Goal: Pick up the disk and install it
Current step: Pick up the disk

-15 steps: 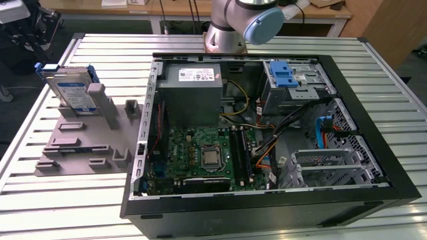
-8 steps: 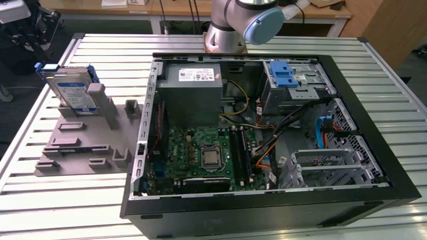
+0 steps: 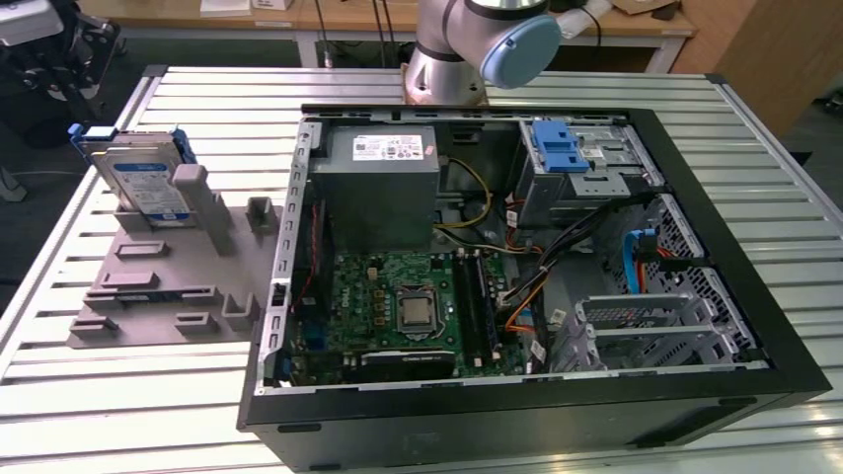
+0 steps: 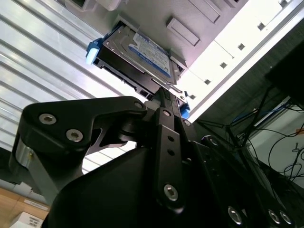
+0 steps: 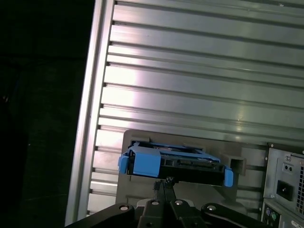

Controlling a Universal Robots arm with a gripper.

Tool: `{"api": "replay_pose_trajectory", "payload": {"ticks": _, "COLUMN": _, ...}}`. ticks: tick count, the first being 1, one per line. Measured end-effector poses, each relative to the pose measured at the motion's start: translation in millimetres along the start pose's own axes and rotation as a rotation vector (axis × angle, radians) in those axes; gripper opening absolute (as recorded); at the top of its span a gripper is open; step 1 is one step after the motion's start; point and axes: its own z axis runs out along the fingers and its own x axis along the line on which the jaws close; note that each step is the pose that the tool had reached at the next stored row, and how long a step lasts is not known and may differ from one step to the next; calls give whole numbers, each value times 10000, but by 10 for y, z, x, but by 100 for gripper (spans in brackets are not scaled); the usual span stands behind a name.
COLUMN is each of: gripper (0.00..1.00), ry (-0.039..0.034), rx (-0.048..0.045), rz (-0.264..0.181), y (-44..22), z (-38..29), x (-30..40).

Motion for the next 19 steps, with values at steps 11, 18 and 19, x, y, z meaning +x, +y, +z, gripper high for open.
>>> {"api": "replay_pose_trajectory", "payload": {"ticks": 11, "gripper": 11, "ry": 12, "rx": -3, "rz": -302, "y": 0, "z": 0, "x": 1}}
{"api": "replay_pose_trajectory", "payload": {"ticks": 18, "gripper": 11, "ry": 19, "rx": -5, "rz": -491, "y": 0, "z": 0, "x": 1}}
{"api": "replay_pose_trajectory", "payload": {"ticks": 19, "gripper": 11, "ry": 20, "rx": -5, "rz": -517, "y": 0, "z": 0, "x": 1}}
